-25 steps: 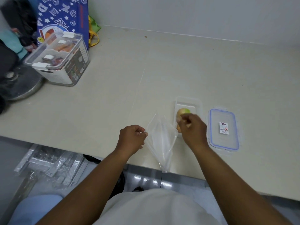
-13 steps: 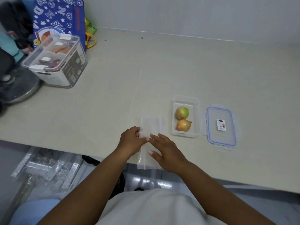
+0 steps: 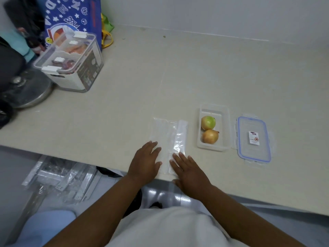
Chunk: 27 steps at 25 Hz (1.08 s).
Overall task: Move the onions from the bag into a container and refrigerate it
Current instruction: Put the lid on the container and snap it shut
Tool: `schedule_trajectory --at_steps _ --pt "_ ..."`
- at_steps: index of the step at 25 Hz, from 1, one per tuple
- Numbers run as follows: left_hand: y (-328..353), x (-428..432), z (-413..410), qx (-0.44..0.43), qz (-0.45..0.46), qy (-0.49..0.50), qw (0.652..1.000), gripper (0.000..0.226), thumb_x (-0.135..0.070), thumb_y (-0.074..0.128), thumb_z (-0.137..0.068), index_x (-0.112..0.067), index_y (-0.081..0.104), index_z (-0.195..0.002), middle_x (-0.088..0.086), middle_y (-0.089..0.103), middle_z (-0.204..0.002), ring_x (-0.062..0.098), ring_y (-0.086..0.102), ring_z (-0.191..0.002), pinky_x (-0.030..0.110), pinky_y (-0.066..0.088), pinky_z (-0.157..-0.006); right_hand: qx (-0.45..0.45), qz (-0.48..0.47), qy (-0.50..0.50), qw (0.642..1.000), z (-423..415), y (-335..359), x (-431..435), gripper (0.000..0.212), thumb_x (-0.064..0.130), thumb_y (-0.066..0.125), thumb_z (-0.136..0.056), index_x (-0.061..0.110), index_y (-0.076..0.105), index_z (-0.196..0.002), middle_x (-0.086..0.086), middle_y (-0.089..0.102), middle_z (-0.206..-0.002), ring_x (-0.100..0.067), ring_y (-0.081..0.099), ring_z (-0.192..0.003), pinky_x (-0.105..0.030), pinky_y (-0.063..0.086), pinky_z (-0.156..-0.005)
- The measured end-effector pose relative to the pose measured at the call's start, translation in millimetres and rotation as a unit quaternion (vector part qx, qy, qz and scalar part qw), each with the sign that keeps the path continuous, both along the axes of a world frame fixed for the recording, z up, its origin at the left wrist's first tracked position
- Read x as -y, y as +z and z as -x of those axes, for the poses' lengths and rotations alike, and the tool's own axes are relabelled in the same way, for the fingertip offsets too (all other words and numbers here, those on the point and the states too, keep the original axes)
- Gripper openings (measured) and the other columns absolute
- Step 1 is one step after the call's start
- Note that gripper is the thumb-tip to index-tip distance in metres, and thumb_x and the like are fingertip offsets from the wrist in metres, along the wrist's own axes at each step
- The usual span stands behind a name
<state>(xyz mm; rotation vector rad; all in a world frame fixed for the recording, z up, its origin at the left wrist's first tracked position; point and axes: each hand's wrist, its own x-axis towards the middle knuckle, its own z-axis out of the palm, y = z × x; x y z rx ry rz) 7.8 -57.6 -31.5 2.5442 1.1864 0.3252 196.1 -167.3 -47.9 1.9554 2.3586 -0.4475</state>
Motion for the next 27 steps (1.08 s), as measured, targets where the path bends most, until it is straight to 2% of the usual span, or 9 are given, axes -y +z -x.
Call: schedule_trajectory --at_steps 2,5,9,13,16,19,22,25,27 --pt "-8.0 -8.6 3.4 -0.074 0.009 -0.028 0.997 0.053 -0.023 0.068 -0.083 -0.004 0.055 -0.131 0.019 0.046 -0.146 0.037 0.038 -0.139 0.047 0.036 -0.109 0.006 0.015 -0.005 1.000 0.9 0.9 -27.1 0.071 0.047 0.044 -0.094 0.015 0.018 -0.152 -0.010 0.008 -0.163 -0.030 0.003 -0.150 -0.046 0.007 -0.120" --pt "-12.6 -42.9 0.5 -0.181 0.046 -0.012 0.982 0.056 -0.031 0.047 -0.095 -0.010 0.034 -0.146 0.012 0.020 -0.160 0.030 0.014 -0.148 0.046 0.020 -0.117 0.014 0.034 -0.007 0.999 0.2 7.4 -71.1 0.073 0.047 0.046 -0.094 0.016 0.016 -0.152 -0.008 0.006 -0.163 -0.027 0.001 -0.150 -0.046 0.006 -0.120" --pt "-12.7 -75.9 -3.6 -0.214 0.060 -0.002 0.975 0.056 -0.030 0.040 -0.098 -0.013 0.027 -0.149 0.009 0.013 -0.162 0.027 0.007 -0.149 0.045 0.015 -0.118 0.037 0.061 -0.008 0.997 1.0 15.3 -111.0 0.073 0.046 0.046 -0.094 0.016 0.014 -0.152 -0.006 0.003 -0.164 -0.025 -0.002 -0.150 -0.045 0.008 -0.120" --pt "-11.0 -70.0 -4.2 -0.167 0.049 0.020 0.984 0.054 -0.021 0.043 -0.096 -0.009 0.031 -0.148 0.012 0.016 -0.161 0.029 0.009 -0.149 0.045 0.014 -0.119 0.024 0.049 -0.021 0.998 7.7 25.1 -110.1 0.073 0.043 0.048 -0.095 0.013 0.015 -0.152 -0.008 0.002 -0.163 -0.027 -0.002 -0.150 -0.044 0.011 -0.121" --pt "2.0 -51.3 -16.8 -0.073 0.033 0.046 0.996 0.052 -0.018 0.050 -0.094 -0.005 0.040 -0.143 0.016 0.031 -0.156 0.031 0.020 -0.147 0.045 0.016 -0.120 -0.063 -0.045 -0.058 0.995 7.9 37.4 -81.6 0.066 0.036 0.056 -0.092 0.011 0.030 -0.148 -0.011 0.017 -0.161 -0.028 0.012 -0.149 -0.042 0.021 -0.118" --pt "21.5 -29.4 -51.3 0.048 -0.003 -0.002 0.999 0.041 -0.013 0.061 -0.087 -0.002 0.058 -0.127 0.019 0.057 -0.134 0.036 0.047 -0.130 0.046 0.038 -0.110 -0.111 -0.197 -0.139 0.964 -16.8 46.4 -33.7 0.051 0.030 0.060 -0.091 0.008 0.051 -0.135 -0.015 0.047 -0.145 -0.031 0.042 -0.135 -0.040 0.036 -0.109" --pt "40.1 -2.9 -106.6 0.124 -0.006 -0.103 0.987 0.032 -0.012 0.062 -0.086 -0.002 0.064 -0.116 0.017 0.064 -0.116 0.034 0.059 -0.110 0.041 0.051 -0.092 -0.107 -0.270 -0.284 0.914 -74.7 45.0 18.2 0.040 0.028 0.058 -0.090 0.009 0.057 -0.126 -0.013 0.058 -0.129 -0.029 0.052 -0.120 -0.041 0.046 -0.099" --pt "46.3 28.8 -164.5 0.109 0.025 -0.213 0.971 0.031 -0.013 0.059 -0.087 -0.002 0.064 -0.116 0.016 0.064 -0.113 0.033 0.060 -0.104 0.041 0.053 -0.083 -0.062 -0.177 -0.412 0.892 -141.1 31.8 54.7 0.050 0.028 0.061 -0.089 0.007 0.050 -0.133 -0.016 0.050 -0.140 -0.034 0.046 -0.129 -0.047 0.044 -0.102" --pt "41.7 50.0 -200.0 0.057 0.053 -0.280 0.957 0.038 -0.014 0.056 -0.089 -0.001 0.058 -0.125 0.018 0.059 -0.125 0.035 0.056 -0.114 0.043 0.051 -0.089 -0.005 -0.046 -0.440 0.897 -176.1 22.0 74.4 0.063 0.037 0.056 -0.092 0.008 0.036 -0.144 -0.014 0.031 -0.155 -0.034 0.028 -0.143 -0.047 0.037 -0.108"
